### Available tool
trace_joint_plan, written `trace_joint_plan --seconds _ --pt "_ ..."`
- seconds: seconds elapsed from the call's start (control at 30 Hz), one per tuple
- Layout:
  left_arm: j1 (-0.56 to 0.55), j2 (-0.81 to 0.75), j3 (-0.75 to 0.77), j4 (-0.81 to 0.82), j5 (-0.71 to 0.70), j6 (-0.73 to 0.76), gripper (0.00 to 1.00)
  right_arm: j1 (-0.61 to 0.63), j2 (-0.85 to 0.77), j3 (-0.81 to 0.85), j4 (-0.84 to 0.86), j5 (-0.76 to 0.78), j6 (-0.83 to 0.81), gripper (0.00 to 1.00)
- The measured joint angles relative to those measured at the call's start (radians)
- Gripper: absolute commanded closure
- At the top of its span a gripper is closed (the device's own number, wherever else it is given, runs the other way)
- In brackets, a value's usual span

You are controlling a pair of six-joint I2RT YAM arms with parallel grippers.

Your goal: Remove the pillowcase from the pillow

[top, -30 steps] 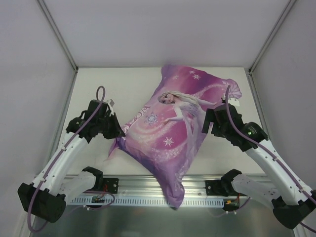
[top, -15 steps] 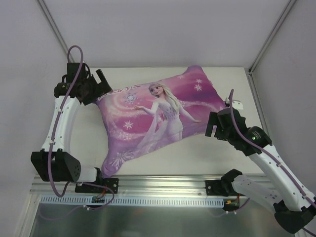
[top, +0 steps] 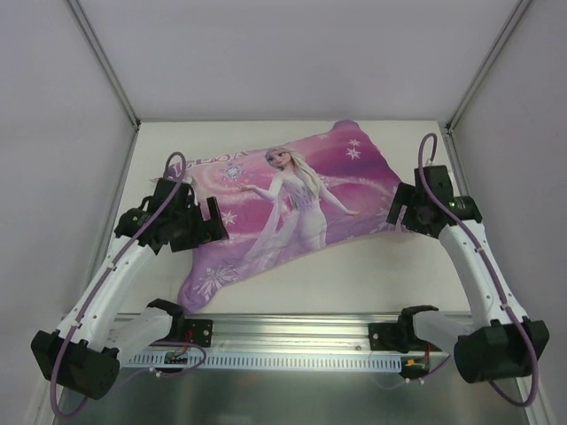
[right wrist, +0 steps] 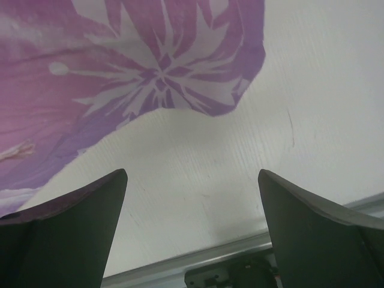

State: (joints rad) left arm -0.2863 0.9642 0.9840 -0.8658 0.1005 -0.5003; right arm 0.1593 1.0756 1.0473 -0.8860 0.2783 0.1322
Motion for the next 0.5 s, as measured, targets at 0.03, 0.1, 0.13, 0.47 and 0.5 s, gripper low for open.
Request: trace_joint_plan --seconds 0.03,0.1,0.13,0.47,0.5 --pt "-0.016 0.001 -0.031 -0.005 0.0 -0.021 0.08 -0.021 0.034 0.013 0.02 -0.027 -0.012 0.04" --pt "-0.029 0.007 -0.074 -0.008 -0.001 -0.048 0.15 -0.058 0.101 0.039 0.063 -0.071 -0.034 0.04" --pt "-0.034 0.014 -0.087 -0.008 -0.005 -0.063 0.28 -0.076 0.136 0.051 0.086 -0.097 -0.045 0.04" --pt "-0.035 0.232 -0.006 0.032 -0.034 -0.062 1.0 -0.13 0.384 0.082 0.311 -0.243 -0.133 0.65" --pt "-0.035 0.262 0.017 0.034 -0.034 -0.056 1.0 -0.13 0.387 0.078 0.325 -0.245 -0.125 0.97"
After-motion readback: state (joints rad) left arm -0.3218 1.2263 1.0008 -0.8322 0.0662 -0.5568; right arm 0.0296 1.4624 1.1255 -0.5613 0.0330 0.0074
